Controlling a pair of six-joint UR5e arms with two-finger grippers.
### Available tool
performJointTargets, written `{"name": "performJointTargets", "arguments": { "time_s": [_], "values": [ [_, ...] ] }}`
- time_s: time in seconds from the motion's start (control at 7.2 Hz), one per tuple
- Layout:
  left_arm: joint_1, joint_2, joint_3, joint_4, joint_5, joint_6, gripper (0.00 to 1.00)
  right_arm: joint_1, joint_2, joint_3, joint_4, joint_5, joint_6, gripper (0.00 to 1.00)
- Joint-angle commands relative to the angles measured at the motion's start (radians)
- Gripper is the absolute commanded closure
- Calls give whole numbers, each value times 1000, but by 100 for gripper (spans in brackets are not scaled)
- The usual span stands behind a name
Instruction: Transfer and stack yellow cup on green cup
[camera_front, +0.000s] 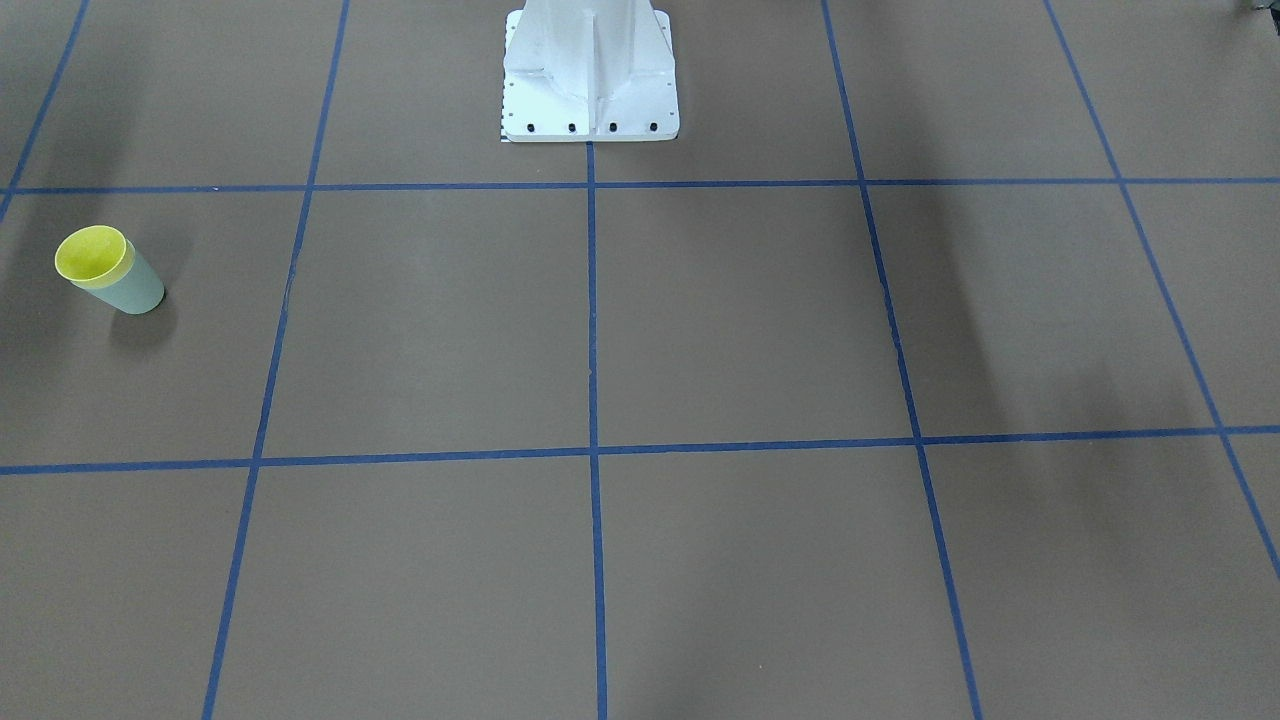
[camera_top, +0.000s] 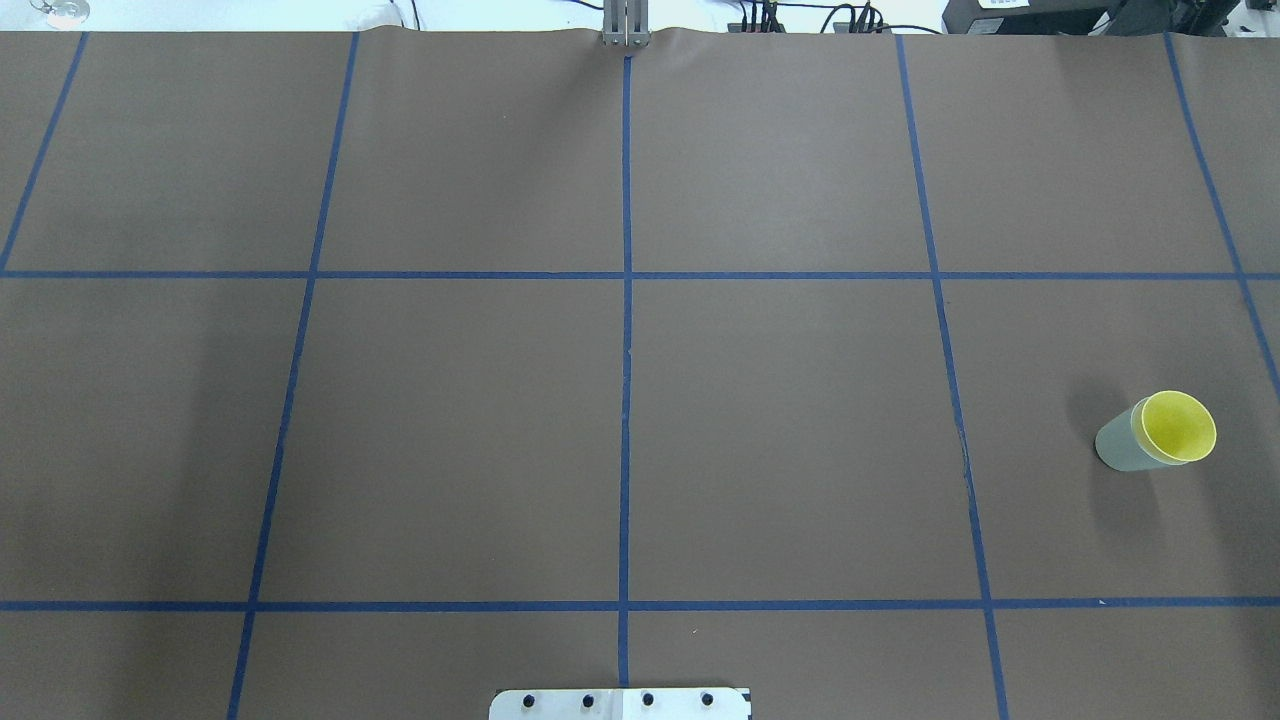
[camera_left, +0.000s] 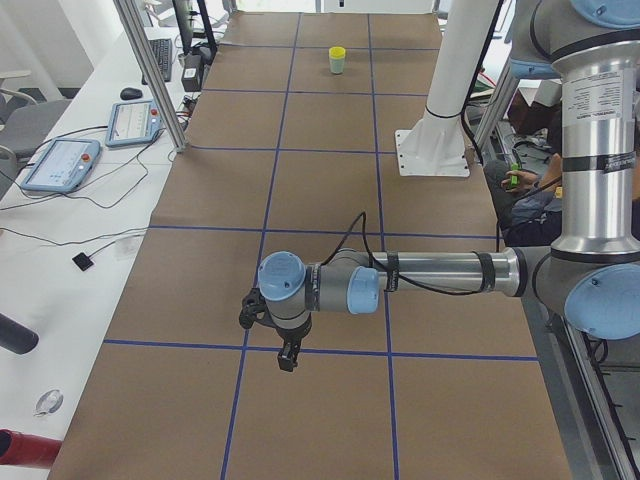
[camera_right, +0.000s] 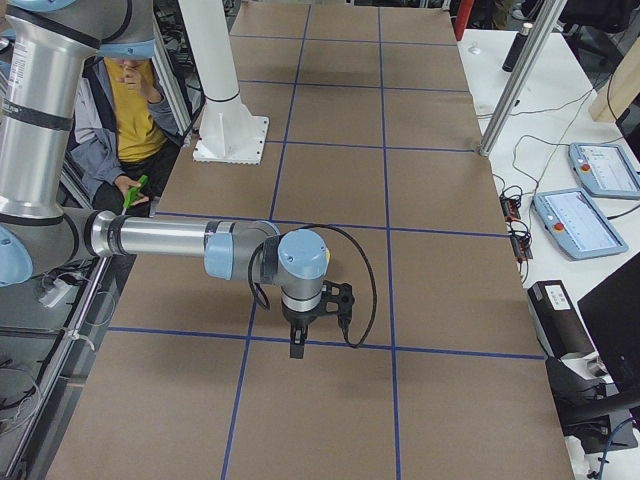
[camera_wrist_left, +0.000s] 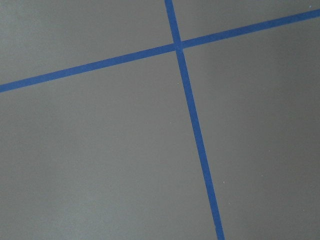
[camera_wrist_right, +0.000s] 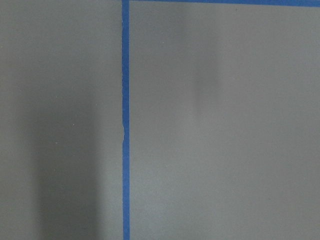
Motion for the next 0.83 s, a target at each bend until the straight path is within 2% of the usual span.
{"name": "performJointTargets", "arguments": {
  "time_s": [0.0,0.69],
  "values": [
    [0,0,0,0,0,0,0,-1,-1,-2,0,1,0,0],
    [0,2,2,2,2,-3,0,0,0,-13,0,2,0,0]
  ]
}}
